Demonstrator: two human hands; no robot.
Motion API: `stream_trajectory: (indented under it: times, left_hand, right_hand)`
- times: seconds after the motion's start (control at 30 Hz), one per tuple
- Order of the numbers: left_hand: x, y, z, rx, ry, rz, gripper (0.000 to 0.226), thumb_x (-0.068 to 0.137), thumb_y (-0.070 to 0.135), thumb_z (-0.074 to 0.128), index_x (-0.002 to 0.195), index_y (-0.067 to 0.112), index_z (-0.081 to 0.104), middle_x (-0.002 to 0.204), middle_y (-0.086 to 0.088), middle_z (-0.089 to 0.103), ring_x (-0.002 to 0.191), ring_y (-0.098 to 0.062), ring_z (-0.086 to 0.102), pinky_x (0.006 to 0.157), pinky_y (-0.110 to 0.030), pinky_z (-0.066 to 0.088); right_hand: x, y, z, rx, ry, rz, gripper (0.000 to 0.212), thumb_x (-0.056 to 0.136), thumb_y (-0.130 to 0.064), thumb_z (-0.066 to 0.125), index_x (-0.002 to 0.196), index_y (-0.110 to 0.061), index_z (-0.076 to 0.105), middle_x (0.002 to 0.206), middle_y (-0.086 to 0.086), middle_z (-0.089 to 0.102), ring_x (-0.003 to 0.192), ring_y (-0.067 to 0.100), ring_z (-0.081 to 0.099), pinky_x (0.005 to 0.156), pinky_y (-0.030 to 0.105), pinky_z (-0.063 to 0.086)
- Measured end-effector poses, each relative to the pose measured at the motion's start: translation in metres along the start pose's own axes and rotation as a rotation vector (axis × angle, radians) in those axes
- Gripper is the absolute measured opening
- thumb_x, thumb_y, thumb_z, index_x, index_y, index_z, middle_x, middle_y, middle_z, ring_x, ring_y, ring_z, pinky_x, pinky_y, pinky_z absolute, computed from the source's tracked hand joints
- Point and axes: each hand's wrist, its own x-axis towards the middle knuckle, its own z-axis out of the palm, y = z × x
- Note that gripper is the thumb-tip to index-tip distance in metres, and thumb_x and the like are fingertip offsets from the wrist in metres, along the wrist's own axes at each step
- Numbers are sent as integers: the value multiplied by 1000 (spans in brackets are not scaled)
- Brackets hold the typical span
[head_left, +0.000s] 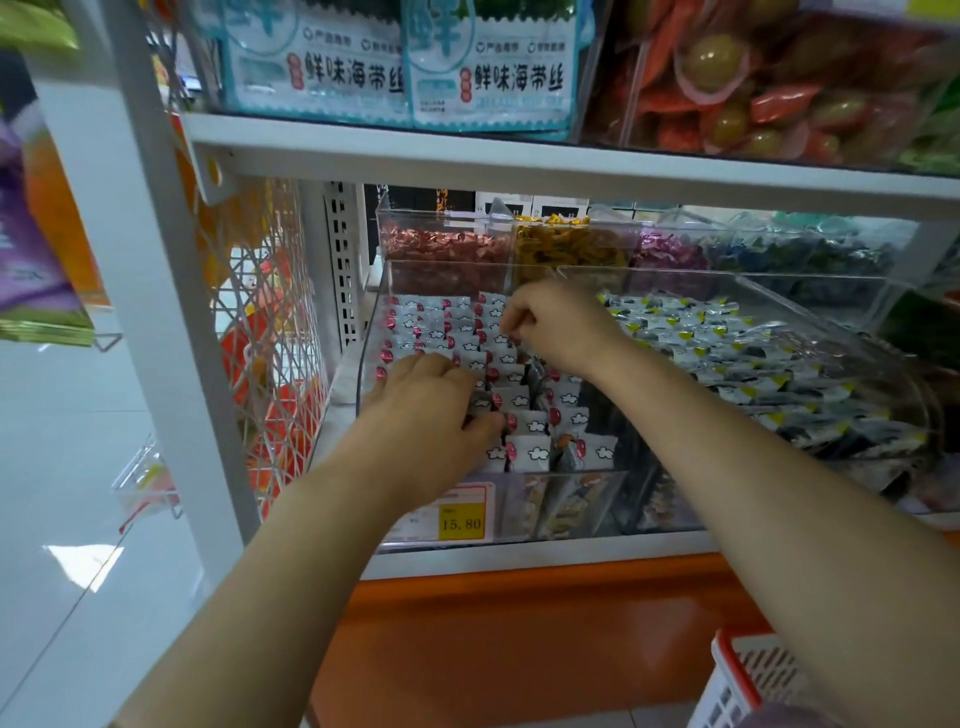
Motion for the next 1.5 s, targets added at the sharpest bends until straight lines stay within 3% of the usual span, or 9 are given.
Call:
stream_trajectory:
  times: [0.3,0.37,0.43,0.57,0.7,0.83,1.0,1.17,1.5]
  left_hand:
    - [-2,-1,-3,-69,23,1,47,94,40,44,133,14,47,131,-6,45,123,-22,36,101,-33,31]
    - [-1,-2,-3,-102,58,6,41,95,36,46,127,11,51,128,-6,47,120,-22,38,97,-29,33]
    - [-2,-2,-4,-151,117,0,36,95,31,47,124,10,52,127,-6,47,118,-21,40,91,-24,32]
    - [-2,0,-9,-286,294,-65,36,95,18,47,130,9,50,132,-8,45,113,-21,48,85,-19,32]
    - [-3,2,-11,-461,341,-116,45,96,20,46,140,15,40,137,-8,46,86,-9,54,74,-17,41]
    - [-6,6,-7,-767,268,-195,40,98,24,44,136,12,44,118,-5,62,90,-12,62,62,-20,50]
    - [-10,5,-9,-1105,274,-280,18,97,22,47,90,17,62,84,-9,68,75,-16,66,66,-24,56]
    - [-14,6,-13,-1435,210,-330,20,97,29,45,88,15,57,71,-5,65,63,-13,63,58,-25,54]
    - [-16,3,-10,-1421,236,-306,45,98,31,41,57,14,47,44,2,41,39,-10,33,39,-20,32]
  right_hand:
    - [16,10,16,-292,-79,-103,8,84,-23,67,77,-21,64,81,-9,60,93,14,48,109,39,22]
    - [12,8,9,-38,-74,-68,10,85,-17,66,77,-19,60,78,-9,57,78,8,51,90,33,42]
    - [5,3,-2,165,44,-7,9,88,-13,61,81,-17,57,78,-10,53,72,6,50,66,23,41]
    - [-24,-3,-20,351,375,27,6,91,-10,57,85,-11,56,82,-2,56,76,14,57,71,31,51]
    - [-64,-10,-22,696,600,125,17,93,-11,55,80,-20,51,84,4,61,61,15,64,53,23,54]
    - [-90,-16,-15,1020,522,250,9,93,-7,54,84,-11,55,80,5,60,58,10,65,59,29,58]
    - [-103,-19,-10,1383,409,304,6,91,-2,53,90,-2,59,85,11,61,65,15,67,61,23,55]
    - [-104,-14,-13,1646,285,306,16,83,4,56,97,1,62,85,13,66,70,18,69,63,22,55]
    - [-105,-15,-14,1854,286,396,11,83,4,54,80,-1,63,69,9,70,63,15,70,55,17,55]
